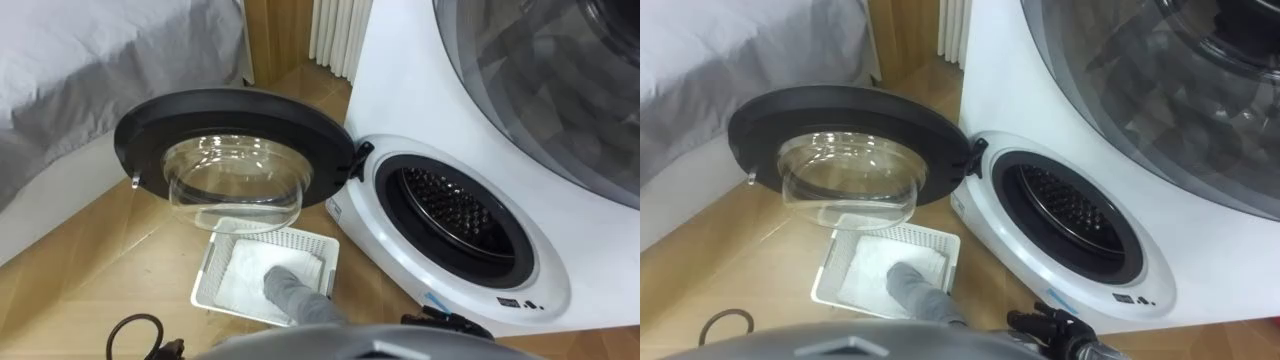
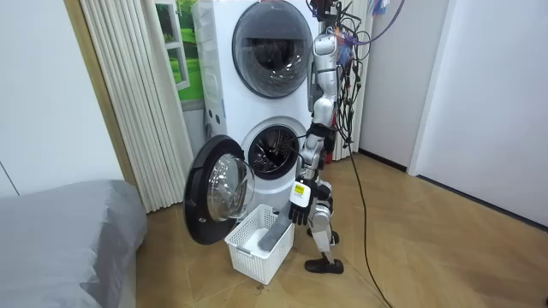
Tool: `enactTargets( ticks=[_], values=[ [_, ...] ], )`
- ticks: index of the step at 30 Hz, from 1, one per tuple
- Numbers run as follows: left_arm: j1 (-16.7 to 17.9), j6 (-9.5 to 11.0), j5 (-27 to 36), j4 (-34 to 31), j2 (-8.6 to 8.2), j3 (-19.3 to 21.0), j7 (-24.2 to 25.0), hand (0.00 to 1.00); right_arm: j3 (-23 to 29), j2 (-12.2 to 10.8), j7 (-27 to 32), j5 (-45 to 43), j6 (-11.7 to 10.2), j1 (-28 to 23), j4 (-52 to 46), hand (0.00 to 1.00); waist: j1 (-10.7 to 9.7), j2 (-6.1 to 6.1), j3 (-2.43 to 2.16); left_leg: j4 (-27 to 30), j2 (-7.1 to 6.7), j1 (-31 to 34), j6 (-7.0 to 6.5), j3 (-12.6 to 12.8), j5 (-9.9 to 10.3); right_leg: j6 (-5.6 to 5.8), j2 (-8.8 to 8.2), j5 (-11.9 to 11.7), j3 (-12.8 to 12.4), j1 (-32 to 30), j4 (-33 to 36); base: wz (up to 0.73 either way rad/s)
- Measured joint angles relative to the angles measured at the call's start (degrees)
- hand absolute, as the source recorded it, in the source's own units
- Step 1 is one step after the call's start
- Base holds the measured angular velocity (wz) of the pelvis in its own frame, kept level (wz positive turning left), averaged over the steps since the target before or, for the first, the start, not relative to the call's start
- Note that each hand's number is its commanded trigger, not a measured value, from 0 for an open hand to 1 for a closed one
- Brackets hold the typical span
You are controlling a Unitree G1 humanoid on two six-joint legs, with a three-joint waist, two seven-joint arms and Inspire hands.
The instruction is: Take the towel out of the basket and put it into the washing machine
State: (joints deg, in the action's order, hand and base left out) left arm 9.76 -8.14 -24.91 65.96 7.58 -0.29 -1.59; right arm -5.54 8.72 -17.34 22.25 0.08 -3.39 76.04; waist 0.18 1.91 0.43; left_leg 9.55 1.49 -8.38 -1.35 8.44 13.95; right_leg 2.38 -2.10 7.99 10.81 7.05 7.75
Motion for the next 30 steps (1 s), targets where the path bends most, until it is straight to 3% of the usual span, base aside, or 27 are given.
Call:
enactTargets(
  ticks=[11,18,20,26,30],
  values=[
    [-0.2,0.2,-1.3,0.0,-0.02,0.0,0.0,0.0,0.0,0.0,0.0,0.0,0.0,0.1,0.1,0.0,0.0,0.0,0.01,0.0,-0.01,0.4,0.0,0.0,0.0,0.0,0.0,0.0,0.0,-0.4,0.0,0.0],
    [-2.0,1.7,-4.6,-0.1,0.03,0.2,-1.0,0.0,0.0,0.0,0.0,-0.2,-0.4,1.2,0.7,0.0,-0.1,-0.57,-0.14,0.5,-0.03,2.9,0.0,-0.3,0.0,-0.08,-0.07,-0.1,0.3,-2.5,0.0,0.02],
    [-3.9,2.5,-4.6,-0.3,0.05,0.2,-2.2,0.0,-0.7,0.0,-0.3,-0.4,-0.7,1.9,1.3,0.0,-0.1,-0.58,-0.16,1.3,-0.03,4.8,-0.01,-0.6,0.0,-0.29,-0.09,-0.2,0.4,-4.0,0.1,0.05],
    [-9.6,7.7,-4.5,-0.9,-0.18,-0.2,-4.6,0.0,-2.3,0.1,-0.5,-2.6,-2.1,4.6,2.1,0.0,-0.8,-1.41,-0.07,2.5,0.0,9.1,-0.04,-0.7,-0.1,-0.57,-0.17,-0.4,0.3,-8.2,0.8,0.0],
    [-14.2,10.7,-4.4,0.1,-0.52,-2.9,-5.7,0.0,-4.8,0.0,-0.3,-2.9,-2.8,6.8,2.4,0.0,-1.4,-1.67,0.47,4.0,0.04,12.9,-0.17,-0.7,-0.1,-0.61,-0.44,-0.3,0.1,-12.4,2.5,-0.05]
  ],
)
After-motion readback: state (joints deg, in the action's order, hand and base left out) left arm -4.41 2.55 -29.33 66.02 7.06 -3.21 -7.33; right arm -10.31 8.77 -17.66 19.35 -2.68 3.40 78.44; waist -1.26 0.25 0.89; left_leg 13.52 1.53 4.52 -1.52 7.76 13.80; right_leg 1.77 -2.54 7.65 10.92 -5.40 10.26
